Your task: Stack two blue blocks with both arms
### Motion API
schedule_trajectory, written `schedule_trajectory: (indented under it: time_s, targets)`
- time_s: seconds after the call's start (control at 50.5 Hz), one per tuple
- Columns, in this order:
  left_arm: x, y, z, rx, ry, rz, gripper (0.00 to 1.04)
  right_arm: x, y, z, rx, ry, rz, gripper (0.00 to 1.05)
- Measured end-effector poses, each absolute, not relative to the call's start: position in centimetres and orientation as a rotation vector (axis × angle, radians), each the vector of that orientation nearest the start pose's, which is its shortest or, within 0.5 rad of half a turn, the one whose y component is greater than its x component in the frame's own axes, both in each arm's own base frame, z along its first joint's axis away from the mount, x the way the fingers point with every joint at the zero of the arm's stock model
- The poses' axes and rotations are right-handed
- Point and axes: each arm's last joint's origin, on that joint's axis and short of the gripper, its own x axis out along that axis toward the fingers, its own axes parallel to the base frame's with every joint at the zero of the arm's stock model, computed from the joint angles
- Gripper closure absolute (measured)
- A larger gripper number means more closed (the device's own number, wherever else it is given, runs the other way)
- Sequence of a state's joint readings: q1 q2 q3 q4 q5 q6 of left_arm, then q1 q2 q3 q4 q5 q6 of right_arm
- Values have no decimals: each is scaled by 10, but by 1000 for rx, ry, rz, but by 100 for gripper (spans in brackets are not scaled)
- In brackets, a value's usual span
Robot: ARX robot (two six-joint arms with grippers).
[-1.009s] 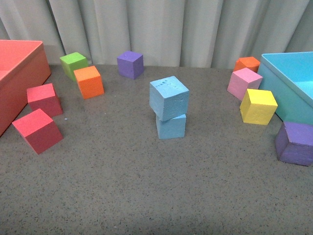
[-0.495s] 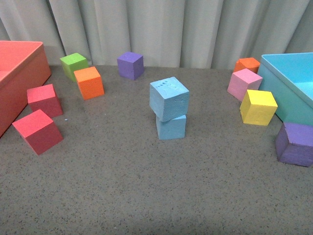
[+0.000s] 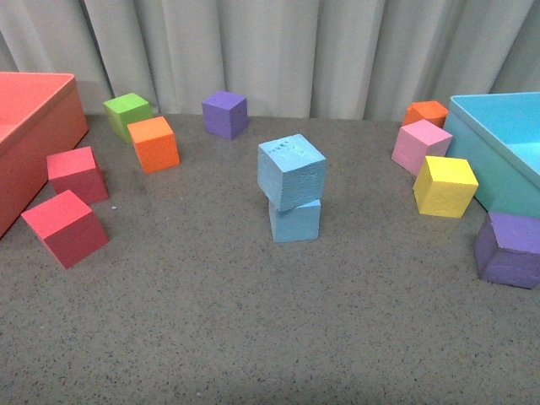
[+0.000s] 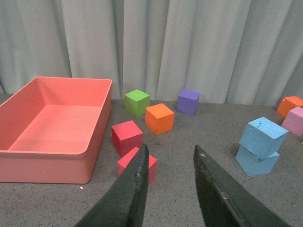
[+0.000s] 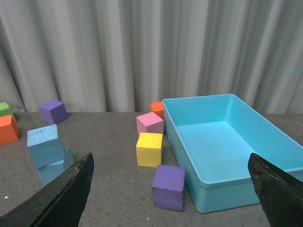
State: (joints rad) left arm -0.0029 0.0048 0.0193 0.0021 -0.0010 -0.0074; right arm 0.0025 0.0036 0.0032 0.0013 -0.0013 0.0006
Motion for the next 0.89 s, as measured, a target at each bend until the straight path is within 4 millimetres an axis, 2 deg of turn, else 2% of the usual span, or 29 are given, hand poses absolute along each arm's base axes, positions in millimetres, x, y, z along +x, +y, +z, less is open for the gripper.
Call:
schedule_trajectory:
  time_s: [0.198,0.356,0.891]
  targets:
    - [97,0,170,-7,-17,-2,29,98,0,164,1,-1,4,10]
    - [97,0,170,-7,-17,-2,5,98,0,164,1,-1,4,10]
    - [97,0,170,-5,-17,-2,7,98,0,164,1,-1,4,10]
